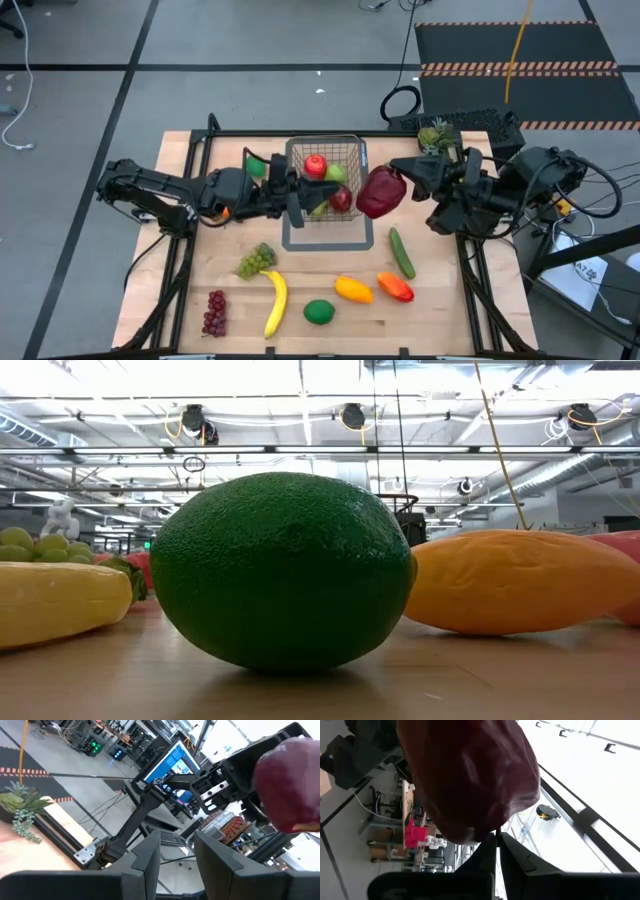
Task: Build produce basket
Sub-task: Put the dark red apple into the gold wire basket
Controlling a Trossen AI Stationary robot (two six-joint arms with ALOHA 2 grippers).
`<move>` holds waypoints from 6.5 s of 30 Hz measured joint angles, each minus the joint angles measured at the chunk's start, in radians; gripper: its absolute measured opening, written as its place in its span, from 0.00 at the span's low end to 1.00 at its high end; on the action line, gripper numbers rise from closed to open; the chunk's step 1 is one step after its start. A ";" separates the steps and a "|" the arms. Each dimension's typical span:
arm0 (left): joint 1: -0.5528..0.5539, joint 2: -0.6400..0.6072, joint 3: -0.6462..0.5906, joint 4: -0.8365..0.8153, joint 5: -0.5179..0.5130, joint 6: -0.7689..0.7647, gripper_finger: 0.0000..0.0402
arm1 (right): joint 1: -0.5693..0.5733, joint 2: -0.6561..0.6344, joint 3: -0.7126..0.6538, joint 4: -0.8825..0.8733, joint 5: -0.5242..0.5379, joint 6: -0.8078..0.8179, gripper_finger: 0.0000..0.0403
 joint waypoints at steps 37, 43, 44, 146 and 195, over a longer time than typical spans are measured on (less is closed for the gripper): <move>-0.084 0.002 0.279 -0.155 -0.270 0.781 0.94 | -0.068 0.047 0.000 -0.277 0.232 1.394 0.01; -0.060 0.012 0.279 -0.178 -0.162 0.826 0.94 | -0.106 0.061 0.000 -0.279 0.202 1.701 0.01; -0.054 0.015 0.279 -0.186 -0.153 0.828 0.94 | -0.112 0.060 0.000 -0.276 0.176 1.731 0.01; 0.617 0.517 0.278 -0.571 0.368 -0.386 0.76 | -0.171 -0.207 0.000 -1.125 0.052 2.125 0.71; 0.575 0.576 0.228 -0.608 0.174 -0.390 0.98 | -0.226 -0.251 0.000 -1.079 0.052 2.100 0.71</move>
